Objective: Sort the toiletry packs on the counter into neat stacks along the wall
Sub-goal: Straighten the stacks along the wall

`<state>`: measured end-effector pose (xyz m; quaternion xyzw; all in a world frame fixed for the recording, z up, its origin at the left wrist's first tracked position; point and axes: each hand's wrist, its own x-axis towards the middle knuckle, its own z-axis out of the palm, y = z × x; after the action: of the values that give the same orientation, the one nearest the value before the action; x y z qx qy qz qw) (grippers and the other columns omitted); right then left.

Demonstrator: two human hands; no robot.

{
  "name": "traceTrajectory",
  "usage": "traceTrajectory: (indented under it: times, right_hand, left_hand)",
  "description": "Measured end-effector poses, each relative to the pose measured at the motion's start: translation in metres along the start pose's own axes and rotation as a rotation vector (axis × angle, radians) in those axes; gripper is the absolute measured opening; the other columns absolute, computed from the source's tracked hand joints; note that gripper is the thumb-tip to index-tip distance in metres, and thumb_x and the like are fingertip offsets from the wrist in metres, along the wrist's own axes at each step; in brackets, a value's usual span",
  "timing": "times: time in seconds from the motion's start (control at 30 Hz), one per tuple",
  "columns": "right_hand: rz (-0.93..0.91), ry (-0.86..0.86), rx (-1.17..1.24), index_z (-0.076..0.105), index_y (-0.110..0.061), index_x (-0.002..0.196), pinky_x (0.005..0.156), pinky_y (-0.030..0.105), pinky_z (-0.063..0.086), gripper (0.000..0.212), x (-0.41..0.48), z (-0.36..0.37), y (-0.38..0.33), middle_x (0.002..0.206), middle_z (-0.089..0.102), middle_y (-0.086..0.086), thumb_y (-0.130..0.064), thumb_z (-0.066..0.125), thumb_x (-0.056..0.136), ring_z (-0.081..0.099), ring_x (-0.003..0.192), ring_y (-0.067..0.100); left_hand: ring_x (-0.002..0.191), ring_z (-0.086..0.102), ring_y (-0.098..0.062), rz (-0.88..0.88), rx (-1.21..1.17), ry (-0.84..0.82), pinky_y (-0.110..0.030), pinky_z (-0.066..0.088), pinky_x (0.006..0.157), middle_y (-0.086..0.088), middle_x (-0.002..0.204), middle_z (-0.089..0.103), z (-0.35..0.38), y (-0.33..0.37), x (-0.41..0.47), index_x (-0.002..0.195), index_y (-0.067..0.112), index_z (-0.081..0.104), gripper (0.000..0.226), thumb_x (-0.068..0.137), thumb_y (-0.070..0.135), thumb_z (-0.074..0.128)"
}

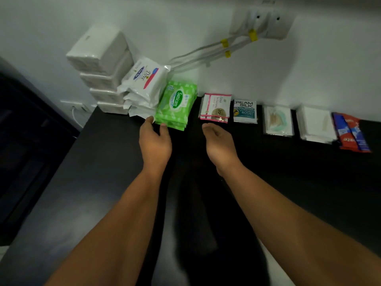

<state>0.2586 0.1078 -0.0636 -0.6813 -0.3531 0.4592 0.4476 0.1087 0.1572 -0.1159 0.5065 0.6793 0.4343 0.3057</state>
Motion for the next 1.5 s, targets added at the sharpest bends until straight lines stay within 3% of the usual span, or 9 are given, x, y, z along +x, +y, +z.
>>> traceTrajectory:
  times: [0.17,0.27,0.37,0.57,0.93,1.03,1.17,1.33,1.5]
  right_hand:
    - [0.004,0.016,0.041,0.054,-0.011,0.137,0.112,0.038,0.039,0.078,0.033,0.056,-0.007,0.137,0.058,0.002,-0.066,0.048,0.082,0.052,0.129,0.016]
    - [-0.011,0.05,0.115,0.061,-0.012,0.127,0.095,0.024,0.042,0.041,0.036,0.075,-0.01,0.106,0.066,-0.008,-0.04,0.047,0.1,0.061,0.104,0.006]
    - [-0.017,0.102,0.161,0.066,-0.022,0.121,0.089,0.025,0.046,0.03,0.038,0.091,-0.004,0.109,0.069,-0.006,-0.033,0.044,0.102,0.062,0.101,0.007]
    - [0.032,0.27,0.202,0.071,-0.019,0.109,0.078,0.019,0.045,0.029,0.035,0.096,-0.002,0.1,0.069,-0.006,-0.031,0.046,0.103,0.061,0.092,0.007]
    - [0.12,0.239,0.287,0.065,-0.019,0.128,0.104,0.039,0.049,0.033,-0.003,0.092,0.027,0.117,0.072,-0.002,-0.031,0.051,0.1,0.066,0.11,0.014]
    - [0.104,0.211,0.28,0.066,-0.02,0.127,0.105,0.037,0.049,0.032,0.001,0.089,0.026,0.116,0.072,-0.003,-0.029,0.05,0.101,0.066,0.109,0.013]
    - [0.073,0.231,0.263,0.066,-0.017,0.126,0.098,0.027,0.05,0.03,0.015,0.09,0.014,0.116,0.071,0.001,-0.022,0.048,0.103,0.066,0.106,0.012]
    - [0.078,0.245,0.233,0.066,-0.016,0.126,0.088,0.021,0.046,0.03,0.023,0.089,0.003,0.11,0.069,-0.004,-0.023,0.046,0.104,0.062,0.095,0.005]
    - [0.067,0.257,0.128,0.069,-0.014,0.121,0.075,0.014,0.045,0.03,0.029,0.087,-0.003,0.105,0.069,-0.004,-0.022,0.045,0.103,0.061,0.089,0.002]
  left_hand:
    - [0.113,0.062,-0.008,0.061,-0.072,-0.181,-0.034,0.05,0.1,0.006,0.121,0.065,-0.004,-0.005,0.022,0.135,0.025,0.052,0.044,0.094,0.042,0.054]
    - [0.11,0.062,-0.009,0.098,-0.089,-0.198,-0.032,0.05,0.098,0.006,0.12,0.067,-0.007,-0.007,0.031,0.134,0.026,0.054,0.039,0.096,0.038,0.054]
    - [0.109,0.058,-0.015,0.131,-0.028,-0.212,-0.024,0.044,0.089,0.001,0.117,0.066,-0.011,-0.008,0.029,0.135,0.023,0.055,0.037,0.098,0.032,0.053]
    - [0.121,0.047,-0.018,0.079,-0.03,-0.311,-0.026,0.038,0.098,-0.006,0.121,0.058,-0.021,-0.011,0.02,0.137,0.024,0.053,0.04,0.098,0.034,0.054]
    - [0.125,0.049,-0.019,0.081,-0.021,-0.409,-0.023,0.037,0.097,-0.008,0.131,0.053,-0.055,-0.02,-0.019,0.145,0.021,0.047,0.049,0.099,0.032,0.056]
    - [0.115,0.056,-0.022,0.151,-0.022,-0.449,-0.034,0.047,0.095,-0.004,0.117,0.061,-0.051,-0.019,-0.004,0.132,0.021,0.056,0.038,0.097,0.035,0.056]
    - [0.111,0.056,-0.02,0.172,-0.001,-0.478,-0.038,0.05,0.095,0.003,0.107,0.063,-0.041,-0.012,0.019,0.122,0.023,0.06,0.03,0.095,0.037,0.055]
    - [0.094,0.061,-0.006,0.129,-0.043,-0.483,-0.004,0.042,0.072,0.002,0.106,0.068,-0.037,-0.002,0.031,0.116,0.017,0.062,0.025,0.098,0.034,0.056]
    - [0.097,0.065,-0.01,-0.028,-0.108,-0.504,-0.023,0.046,0.08,0.005,0.102,0.071,-0.037,0.002,0.036,0.118,0.021,0.067,0.028,0.1,0.037,0.054]
